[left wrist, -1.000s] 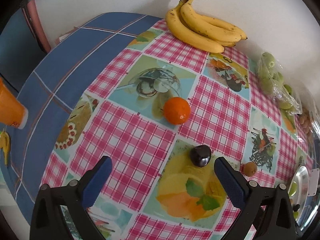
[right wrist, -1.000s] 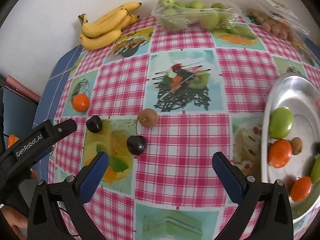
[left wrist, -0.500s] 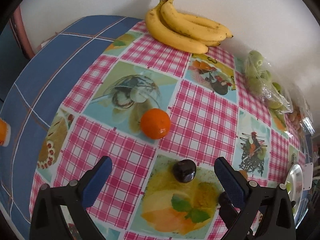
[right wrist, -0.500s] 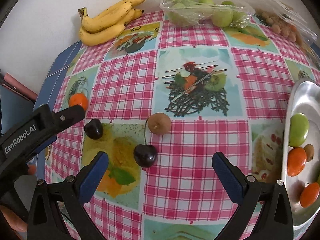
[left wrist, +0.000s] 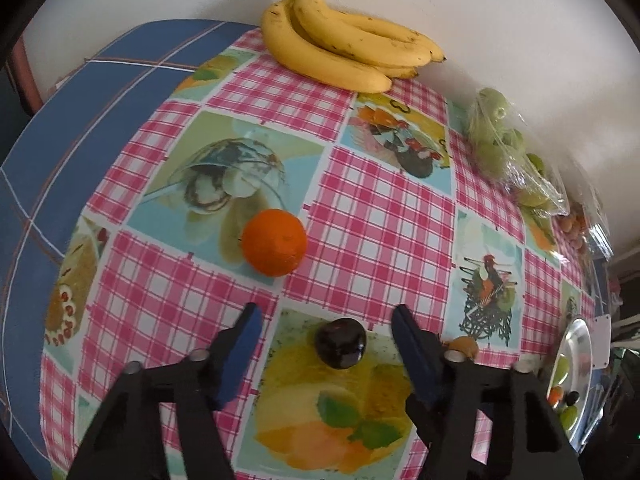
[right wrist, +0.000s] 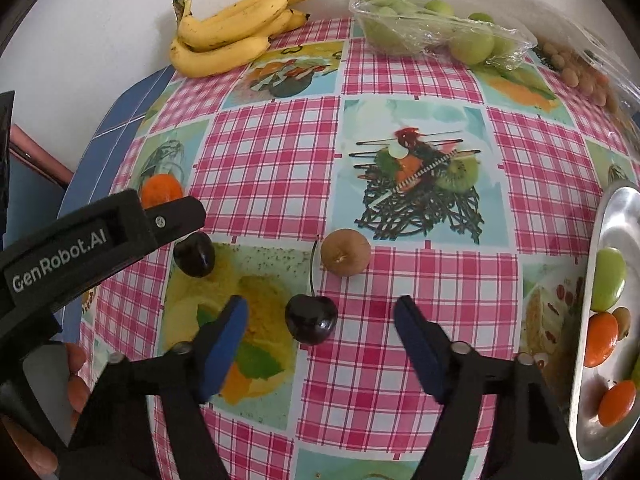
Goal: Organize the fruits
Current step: 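Grasp the dark cherry with the right tool while the left tool approaches a dark plum, then close the left tool on the dark plum while the right tool holds the cherry, then carry the dark plum and dark cherry over the steel bowl with both tools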
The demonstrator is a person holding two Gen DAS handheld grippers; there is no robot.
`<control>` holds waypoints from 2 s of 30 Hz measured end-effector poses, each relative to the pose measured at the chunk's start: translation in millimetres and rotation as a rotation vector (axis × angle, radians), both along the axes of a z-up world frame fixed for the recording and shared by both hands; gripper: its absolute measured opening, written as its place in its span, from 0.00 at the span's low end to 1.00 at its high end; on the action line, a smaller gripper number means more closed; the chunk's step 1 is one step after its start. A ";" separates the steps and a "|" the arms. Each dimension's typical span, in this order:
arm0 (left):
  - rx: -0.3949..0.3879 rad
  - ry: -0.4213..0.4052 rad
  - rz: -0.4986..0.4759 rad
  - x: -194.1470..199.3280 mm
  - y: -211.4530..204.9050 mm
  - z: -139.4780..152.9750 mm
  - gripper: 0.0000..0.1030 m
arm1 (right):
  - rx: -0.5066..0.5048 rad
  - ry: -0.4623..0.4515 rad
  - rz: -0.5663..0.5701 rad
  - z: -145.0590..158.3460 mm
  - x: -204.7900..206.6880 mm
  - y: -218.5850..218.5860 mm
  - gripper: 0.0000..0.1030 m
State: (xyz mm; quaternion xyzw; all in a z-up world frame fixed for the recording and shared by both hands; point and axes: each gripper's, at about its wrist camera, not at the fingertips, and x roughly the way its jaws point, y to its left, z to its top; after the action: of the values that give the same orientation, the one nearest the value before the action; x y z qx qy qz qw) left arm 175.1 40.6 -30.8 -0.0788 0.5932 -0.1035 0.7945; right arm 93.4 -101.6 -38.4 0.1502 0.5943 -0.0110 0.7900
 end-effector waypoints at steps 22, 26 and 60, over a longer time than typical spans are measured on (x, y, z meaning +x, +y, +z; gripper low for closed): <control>-0.035 -0.031 -0.044 -3.0 -4.4 20.3 0.28 | 0.053 -0.039 0.032 23.1 -1.4 4.5 0.27; -0.040 -0.081 -0.048 -6.1 -2.9 42.6 0.28 | 0.060 -0.071 0.036 39.2 -3.4 3.9 0.27; 0.008 -0.204 -0.200 -45.7 -93.6 98.3 0.28 | 0.020 -0.080 -0.199 78.6 -53.1 -130.1 0.27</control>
State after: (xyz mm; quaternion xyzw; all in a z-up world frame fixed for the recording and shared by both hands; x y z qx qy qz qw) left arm 129.4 -53.0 67.5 -0.0054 0.5148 -0.1873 0.8366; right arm 40.3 -231.7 40.3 0.2168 0.5443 -0.0773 0.8067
